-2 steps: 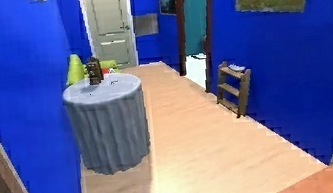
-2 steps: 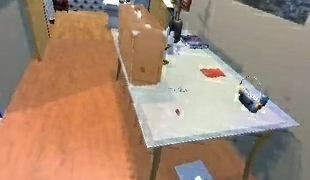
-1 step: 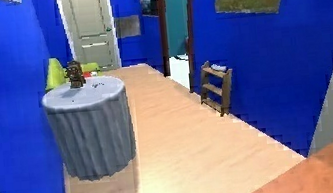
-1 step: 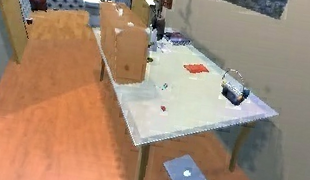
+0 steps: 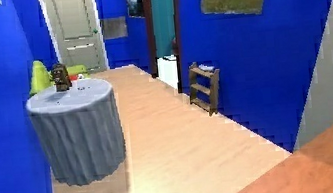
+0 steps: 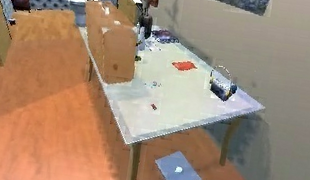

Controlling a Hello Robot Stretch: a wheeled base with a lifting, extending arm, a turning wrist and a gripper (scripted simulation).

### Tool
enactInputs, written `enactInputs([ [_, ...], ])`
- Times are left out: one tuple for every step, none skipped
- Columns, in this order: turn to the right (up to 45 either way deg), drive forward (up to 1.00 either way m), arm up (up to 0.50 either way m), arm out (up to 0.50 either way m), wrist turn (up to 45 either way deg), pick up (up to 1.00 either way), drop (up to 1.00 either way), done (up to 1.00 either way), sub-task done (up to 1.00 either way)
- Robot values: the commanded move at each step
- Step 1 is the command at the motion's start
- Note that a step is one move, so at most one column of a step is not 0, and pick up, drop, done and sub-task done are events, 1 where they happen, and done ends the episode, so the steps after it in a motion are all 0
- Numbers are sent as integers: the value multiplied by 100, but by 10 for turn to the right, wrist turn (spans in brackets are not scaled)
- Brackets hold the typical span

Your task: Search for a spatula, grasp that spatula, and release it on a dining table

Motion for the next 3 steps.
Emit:
enactInputs([
  [0, 50, 0, 0, 0, 0, 0, 0, 0],
  [30, 0, 0, 0, 0, 0, 0, 0, 0],
  [0, 100, 0, 0, 0, 0, 0, 0, 0],
])
